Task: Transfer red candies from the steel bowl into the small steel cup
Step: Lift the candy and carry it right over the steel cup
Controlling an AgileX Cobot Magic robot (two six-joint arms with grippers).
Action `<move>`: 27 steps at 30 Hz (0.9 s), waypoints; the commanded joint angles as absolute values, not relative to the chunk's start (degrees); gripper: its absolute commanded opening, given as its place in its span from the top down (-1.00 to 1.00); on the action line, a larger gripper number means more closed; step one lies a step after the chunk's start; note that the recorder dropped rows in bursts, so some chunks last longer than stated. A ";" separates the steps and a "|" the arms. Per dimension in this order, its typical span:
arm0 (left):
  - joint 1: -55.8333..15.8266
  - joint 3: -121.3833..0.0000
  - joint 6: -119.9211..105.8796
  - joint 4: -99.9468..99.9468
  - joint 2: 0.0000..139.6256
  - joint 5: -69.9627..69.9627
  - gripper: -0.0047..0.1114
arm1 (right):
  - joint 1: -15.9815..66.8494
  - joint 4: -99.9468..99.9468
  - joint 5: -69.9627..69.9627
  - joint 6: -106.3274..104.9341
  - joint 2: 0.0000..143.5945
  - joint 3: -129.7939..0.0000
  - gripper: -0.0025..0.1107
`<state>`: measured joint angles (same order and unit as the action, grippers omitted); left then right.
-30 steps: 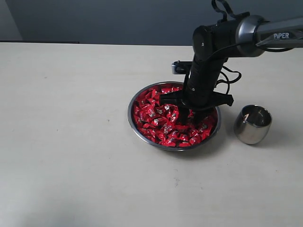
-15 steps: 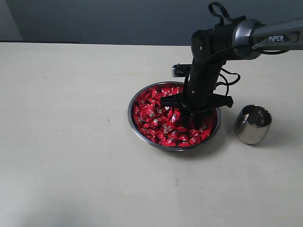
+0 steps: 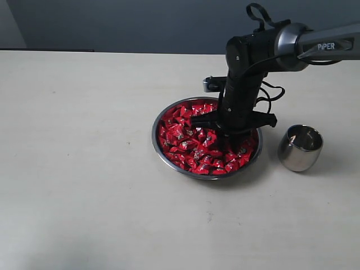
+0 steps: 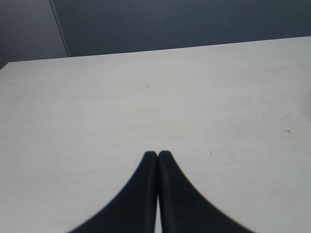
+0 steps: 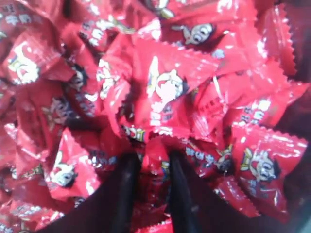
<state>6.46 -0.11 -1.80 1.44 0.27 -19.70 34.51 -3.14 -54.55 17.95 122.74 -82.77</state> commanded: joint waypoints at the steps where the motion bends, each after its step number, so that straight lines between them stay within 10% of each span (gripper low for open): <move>1: 6.18 0.00 -1.68 1.55 0.00 -19.14 0.91 | 34.40 -1.31 -55.13 16.40 120.60 -82.61 0.97; 27: 6.18 0.00 -1.68 1.55 0.00 -19.14 0.91 | 33.57 15.98 -51.77 15.41 97.30 -79.35 0.97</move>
